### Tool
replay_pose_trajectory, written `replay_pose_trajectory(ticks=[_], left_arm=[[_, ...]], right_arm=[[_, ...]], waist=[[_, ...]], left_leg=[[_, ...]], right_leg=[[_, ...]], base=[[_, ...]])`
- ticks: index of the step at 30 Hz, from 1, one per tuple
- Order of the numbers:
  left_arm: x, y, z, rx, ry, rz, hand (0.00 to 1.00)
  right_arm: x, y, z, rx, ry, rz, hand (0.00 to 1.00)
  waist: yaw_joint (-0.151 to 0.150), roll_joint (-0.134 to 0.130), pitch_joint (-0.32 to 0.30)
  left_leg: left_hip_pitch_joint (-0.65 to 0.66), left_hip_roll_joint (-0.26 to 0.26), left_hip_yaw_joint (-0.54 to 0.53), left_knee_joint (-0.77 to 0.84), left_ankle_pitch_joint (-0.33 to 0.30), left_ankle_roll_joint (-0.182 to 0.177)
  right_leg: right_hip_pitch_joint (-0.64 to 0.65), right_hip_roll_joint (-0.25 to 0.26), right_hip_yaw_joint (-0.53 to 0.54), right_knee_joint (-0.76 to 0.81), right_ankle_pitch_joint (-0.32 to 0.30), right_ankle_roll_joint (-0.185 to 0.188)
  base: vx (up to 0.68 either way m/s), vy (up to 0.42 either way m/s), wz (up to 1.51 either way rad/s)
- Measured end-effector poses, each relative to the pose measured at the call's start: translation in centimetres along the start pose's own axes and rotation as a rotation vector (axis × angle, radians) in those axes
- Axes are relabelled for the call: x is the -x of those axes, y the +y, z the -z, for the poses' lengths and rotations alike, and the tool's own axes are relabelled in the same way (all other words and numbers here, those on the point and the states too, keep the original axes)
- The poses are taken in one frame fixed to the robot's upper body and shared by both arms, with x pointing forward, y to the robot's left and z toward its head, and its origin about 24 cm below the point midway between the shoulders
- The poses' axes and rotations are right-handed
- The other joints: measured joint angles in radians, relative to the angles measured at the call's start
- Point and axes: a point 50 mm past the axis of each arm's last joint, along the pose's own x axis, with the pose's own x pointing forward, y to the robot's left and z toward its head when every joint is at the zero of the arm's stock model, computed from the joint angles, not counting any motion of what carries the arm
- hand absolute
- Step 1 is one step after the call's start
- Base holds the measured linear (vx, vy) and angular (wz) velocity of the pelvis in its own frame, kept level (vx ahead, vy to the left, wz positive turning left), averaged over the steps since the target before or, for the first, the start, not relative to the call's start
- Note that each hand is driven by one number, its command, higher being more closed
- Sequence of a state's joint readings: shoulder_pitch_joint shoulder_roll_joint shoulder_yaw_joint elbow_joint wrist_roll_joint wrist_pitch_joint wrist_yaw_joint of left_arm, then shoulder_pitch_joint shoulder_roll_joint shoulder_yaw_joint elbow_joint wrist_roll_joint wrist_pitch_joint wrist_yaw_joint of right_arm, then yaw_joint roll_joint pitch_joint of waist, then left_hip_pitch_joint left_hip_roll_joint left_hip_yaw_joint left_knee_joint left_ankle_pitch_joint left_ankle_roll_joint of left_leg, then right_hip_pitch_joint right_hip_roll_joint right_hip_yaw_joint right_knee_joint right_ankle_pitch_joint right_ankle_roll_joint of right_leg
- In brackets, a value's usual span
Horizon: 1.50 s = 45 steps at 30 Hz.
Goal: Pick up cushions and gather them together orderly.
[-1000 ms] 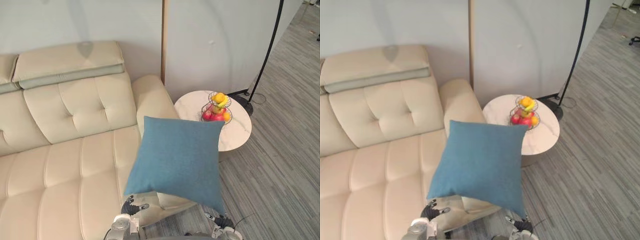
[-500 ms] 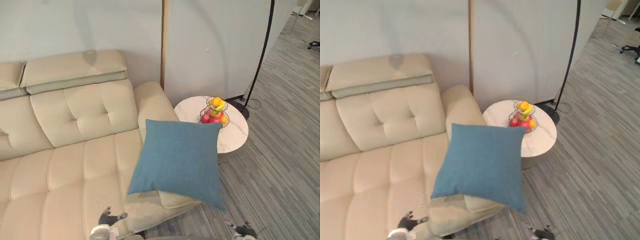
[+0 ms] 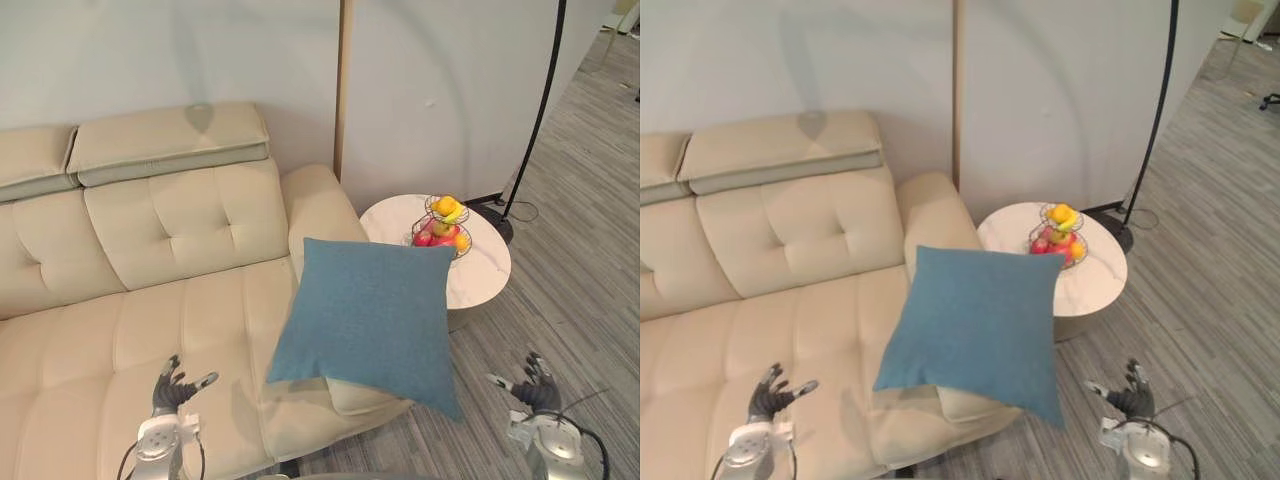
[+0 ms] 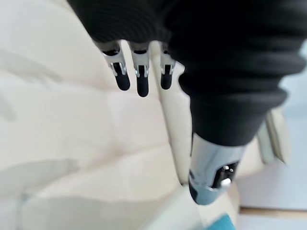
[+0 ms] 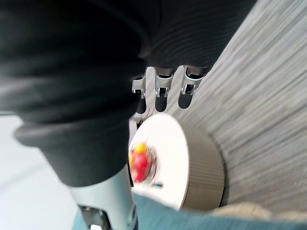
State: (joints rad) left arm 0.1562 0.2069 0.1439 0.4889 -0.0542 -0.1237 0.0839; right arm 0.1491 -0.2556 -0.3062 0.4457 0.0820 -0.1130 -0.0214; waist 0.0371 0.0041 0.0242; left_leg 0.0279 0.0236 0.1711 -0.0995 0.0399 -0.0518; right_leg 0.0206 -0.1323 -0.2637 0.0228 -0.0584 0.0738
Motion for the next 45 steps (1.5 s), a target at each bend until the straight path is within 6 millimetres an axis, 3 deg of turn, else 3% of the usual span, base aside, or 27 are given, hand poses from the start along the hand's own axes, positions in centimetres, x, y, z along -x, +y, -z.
replay_pose_trajectory(ticks=[5,8,13,18,23,28,29,30,37,45], left_arm=[[-0.3,-4.0,-1.1,-0.018,-0.038,0.138,0.00],[-0.5,-5.9,-1.3,-0.026,-0.031,0.195,0.00],[-0.9,-7.9,-1.7,-0.067,-0.030,0.270,0.00],[-1.5,-9.6,-2.9,-0.107,-0.062,0.326,0.00],[-3.1,-11.5,-7.1,-0.143,-0.183,0.340,0.00],[-3.8,-12.3,-9.5,-0.174,-0.249,0.345,0.00],[-3.9,-12.5,-10.1,-0.174,-0.266,0.345,0.00],[-4.0,-12.7,-10.8,-0.170,-0.283,0.343,1.00],[-4.7,-13.2,-14.4,-0.145,-0.368,0.320,1.00],[-3.9,-14.1,-17.8,-0.051,-0.479,0.351,1.00]], right_arm=[[-0.5,3.2,-0.6,0.003,-0.014,-0.108,0.00],[-1.0,4.0,0.2,0.005,0.035,-0.119,0.00],[-0.6,5.4,2.0,-0.025,0.126,-0.104,0.00],[-1.1,7.0,1.6,-0.040,0.131,-0.112,0.00],[-3.0,9.7,-2.3,-0.085,0.031,-0.155,0.00],[-4.0,11.3,-4.8,-0.120,-0.020,-0.169,0.00],[-4.1,11.4,-5.1,-0.120,-0.029,-0.171,1.00],[-4.2,11.5,-5.3,-0.127,-0.036,-0.168,1.00],[-4.7,12.2,-7.6,-0.192,-0.099,-0.166,1.00],[-4.6,12.8,-10.1,-0.292,-0.190,-0.196,1.00]], waist=[[-0.007,-0.004,0.003],[-0.019,-0.007,0.006],[-0.037,-0.017,0.048],[-0.039,-0.015,0.095],[-0.040,-0.011,0.169],[-0.037,-0.013,0.220],[-0.038,-0.013,0.223],[-0.038,-0.013,0.229],[-0.035,-0.013,0.254],[-0.031,-0.014,0.255]], left_leg=[[-0.010,0.003,-0.029,0.016,0.000,0.000],[-0.011,0.003,-0.030,0.017,0.000,0.000],[-0.048,0.008,-0.030,0.017,-0.001,0.001],[-0.101,0.005,-0.016,0.018,0.013,0.011],[-0.185,0.006,-0.013,0.016,0.047,0.016],[-0.218,0.005,0.012,0.015,0.052,0.018],[-0.234,0.005,0.012,0.015,0.055,0.021],[-0.245,0.006,0.012,0.015,0.057,0.021],[-0.282,0.010,0.028,0.017,0.064,0.025],[-0.294,0.016,0.045,0.019,0.068,0.025]], right_leg=[[0.016,0.005,0.001,-0.015,0.003,-0.004],[0.016,0.006,0.002,-0.015,0.003,-0.004],[-0.035,0.008,0.012,-0.007,0.013,-0.009],[-0.097,0.007,0.033,-0.012,0.041,-0.008],[-0.179,0.009,0.041,-0.011,0.075,-0.010],[-0.224,0.008,0.063,-0.011,0.087,-0.009],[-0.240,0.008,0.062,-0.012,0.090,-0.011],[-0.251,0.008,0.065,-0.011,0.092,-0.013],[-0.303,0.008,0.085,0.008,0.097,-0.019],[-0.332,0.010,0.109,0.024,0.102,-0.020]], base=[[0.08,-0.024,0.06],[0.00,0.000,0.00],[-0.10,0.020,-0.04],[-0.10,0.037,-0.13],[-0.04,0.013,-0.01],[0.01,0.018,-0.14],[0.03,0.012,-0.02],[0.00,0.000,0.00],[0.00,0.009,-0.06],[-0.01,0.004,-0.07]])
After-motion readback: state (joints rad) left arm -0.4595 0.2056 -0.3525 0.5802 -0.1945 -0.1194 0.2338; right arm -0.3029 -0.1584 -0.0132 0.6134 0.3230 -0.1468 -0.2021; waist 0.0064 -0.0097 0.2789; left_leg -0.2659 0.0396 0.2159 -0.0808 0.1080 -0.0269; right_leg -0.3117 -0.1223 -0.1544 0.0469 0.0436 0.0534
